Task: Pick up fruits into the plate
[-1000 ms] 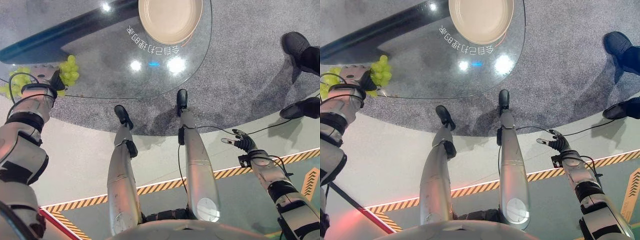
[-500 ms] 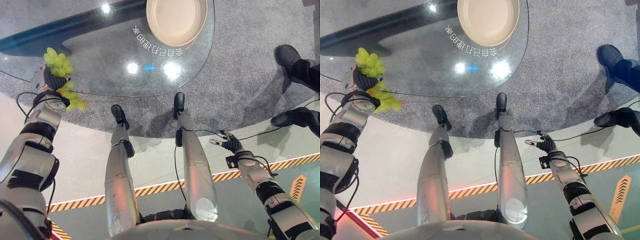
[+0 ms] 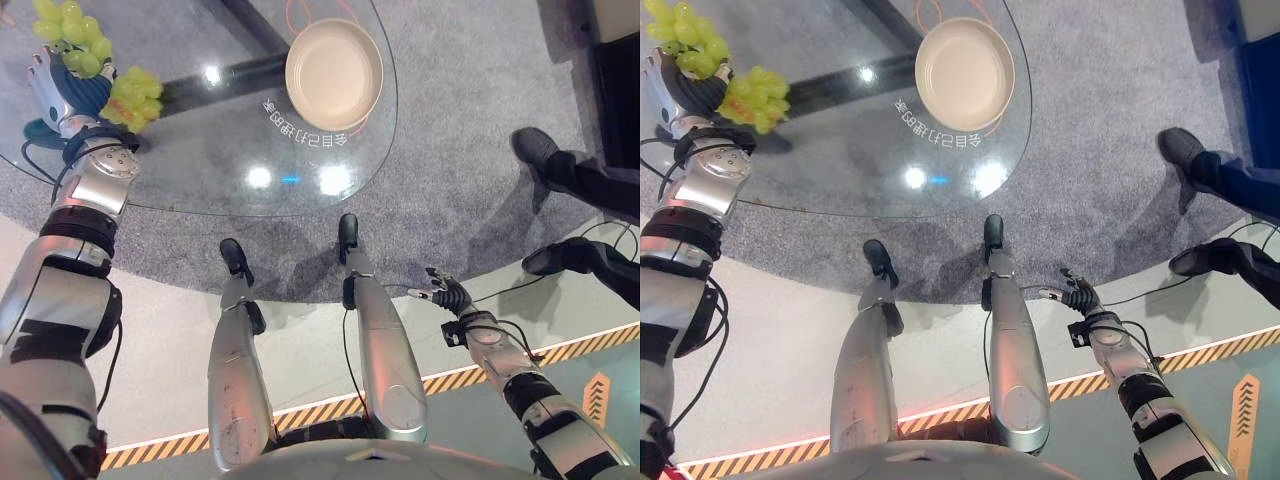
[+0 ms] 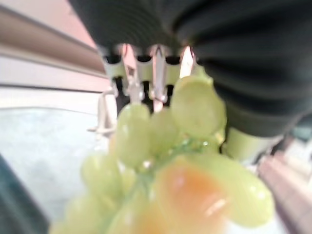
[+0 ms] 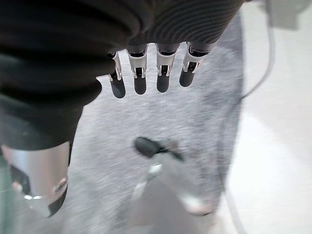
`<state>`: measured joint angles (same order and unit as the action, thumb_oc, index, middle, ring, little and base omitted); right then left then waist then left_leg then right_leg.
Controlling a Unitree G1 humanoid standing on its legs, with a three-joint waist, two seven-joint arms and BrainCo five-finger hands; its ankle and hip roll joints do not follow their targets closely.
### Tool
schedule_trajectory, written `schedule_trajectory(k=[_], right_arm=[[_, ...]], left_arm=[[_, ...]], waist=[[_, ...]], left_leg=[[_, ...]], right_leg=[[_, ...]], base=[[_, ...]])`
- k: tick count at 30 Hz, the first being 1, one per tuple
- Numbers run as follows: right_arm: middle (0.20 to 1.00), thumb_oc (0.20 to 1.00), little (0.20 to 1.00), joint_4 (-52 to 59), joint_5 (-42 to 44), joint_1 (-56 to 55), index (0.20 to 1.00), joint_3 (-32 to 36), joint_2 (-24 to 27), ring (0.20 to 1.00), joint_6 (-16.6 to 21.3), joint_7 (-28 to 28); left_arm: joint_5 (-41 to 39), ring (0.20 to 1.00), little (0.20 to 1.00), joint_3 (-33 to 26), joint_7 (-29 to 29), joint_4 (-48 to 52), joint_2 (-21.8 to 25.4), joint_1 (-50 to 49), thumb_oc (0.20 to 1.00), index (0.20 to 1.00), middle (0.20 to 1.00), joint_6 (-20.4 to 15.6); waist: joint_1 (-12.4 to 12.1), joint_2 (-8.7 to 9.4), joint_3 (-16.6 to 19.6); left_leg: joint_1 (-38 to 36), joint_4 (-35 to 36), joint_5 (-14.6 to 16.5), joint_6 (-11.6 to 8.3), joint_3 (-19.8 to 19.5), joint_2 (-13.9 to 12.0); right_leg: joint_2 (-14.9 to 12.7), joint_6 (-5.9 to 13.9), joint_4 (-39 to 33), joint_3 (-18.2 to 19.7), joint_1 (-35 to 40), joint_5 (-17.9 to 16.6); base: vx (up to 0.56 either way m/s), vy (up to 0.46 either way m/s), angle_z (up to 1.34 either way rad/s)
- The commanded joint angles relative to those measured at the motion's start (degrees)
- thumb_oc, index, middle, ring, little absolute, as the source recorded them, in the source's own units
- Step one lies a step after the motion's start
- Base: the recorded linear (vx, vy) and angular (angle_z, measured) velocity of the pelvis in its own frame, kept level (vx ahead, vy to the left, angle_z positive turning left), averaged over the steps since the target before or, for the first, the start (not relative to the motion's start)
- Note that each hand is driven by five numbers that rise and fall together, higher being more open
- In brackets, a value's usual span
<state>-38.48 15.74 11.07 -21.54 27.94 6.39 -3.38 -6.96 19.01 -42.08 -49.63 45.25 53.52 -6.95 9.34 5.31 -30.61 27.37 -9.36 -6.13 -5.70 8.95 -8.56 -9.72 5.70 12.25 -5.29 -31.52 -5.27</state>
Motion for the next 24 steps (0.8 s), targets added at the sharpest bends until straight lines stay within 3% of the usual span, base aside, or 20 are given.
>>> schedule_trajectory(k=[1,4,7,14,19,24], right_arm=[[1.0,1.0,1.0,6.4,0.6,-5.9,1.0,1.1,0.7,1.0,3.4,0.2],[1.0,1.0,1.0,12.7,0.7,-7.6,1.0,2.6,0.4,1.0,2.8,0.4],[1.0,1.0,1.0,18.6,-1.5,-9.6,1.0,5.0,0.1,1.0,2.8,2.5],[1.0,1.0,1.0,28.0,-3.8,-10.3,1.0,9.9,0.9,1.0,1.7,10.2],[1.0,1.0,1.0,33.1,0.2,-4.8,1.0,11.3,5.1,1.0,-2.6,17.5],[1.0,1.0,1.0,38.3,3.3,1.9,1.0,8.6,6.8,1.0,-8.3,23.5]], left_arm=[[-4.9,0.2,0.2,-7.1,1.8,3.9,0.5,-3.3,0.2,0.2,0.2,-6.3],[-6.7,0.2,0.2,-10.8,4.9,10.5,-1.4,-10.8,0.2,0.2,0.2,-9.7],[-6.7,0.2,0.2,-13.6,9.0,18.3,-5.1,-19.4,0.2,0.2,0.2,-11.9],[-7.9,0.2,0.2,-14.3,20.7,33.9,-9.1,-33.2,0.2,0.2,0.2,-11.2],[-13.9,0.2,0.2,-12.5,32.9,41.0,-11.0,-38.2,0.2,0.2,0.2,-11.6],[-21.7,0.2,0.2,-12.0,41.1,44.0,-12.3,-39.1,0.2,0.2,0.2,-11.0]], waist=[[-1.4,-1.35,0.8],[-2.3,-1.48,1.4],[-3.3,-1.95,4.6],[-4.9,-2.8,12.6],[-7.1,-3.27,18.8],[-8.3,-3.37,22.3]], left_leg=[[-2.7,-2.9,8.4,1.6,1.7,6.9],[-7.9,-1.3,8.7,1.48,1.5,6.8],[-12.5,1.1,8.9,1.33,0.9,6.6],[-20.2,5.5,8.4,1.18,-0.2,5.8],[-25.7,7.7,8.3,0.72,0.1,4.4],[-29.5,9.3,8.0,0.47,0.6,3.2]], right_leg=[[3.2,-0.06,0.2,-2.5,5.2,6.2],[2.3,0.34,-1.1,-2.8,10.5,6.6],[1.7,0.8,-3.3,-3.1,15.5,6.8],[1.4,1.09,-7.4,-4.9,24.3,6.7],[0.6,1.42,-10.1,-7.4,30.3,6.1],[0.2,1.45,-11.3,-8.7,34.2,6.1]], base=[[0.0,0.0,0.0],[0.03,-0.014,0.03],[0.09,-0.024,0.09],[0.14,-0.033,0.1],[0.14,-0.028,0.06],[0.08,-0.025,-0.03]])
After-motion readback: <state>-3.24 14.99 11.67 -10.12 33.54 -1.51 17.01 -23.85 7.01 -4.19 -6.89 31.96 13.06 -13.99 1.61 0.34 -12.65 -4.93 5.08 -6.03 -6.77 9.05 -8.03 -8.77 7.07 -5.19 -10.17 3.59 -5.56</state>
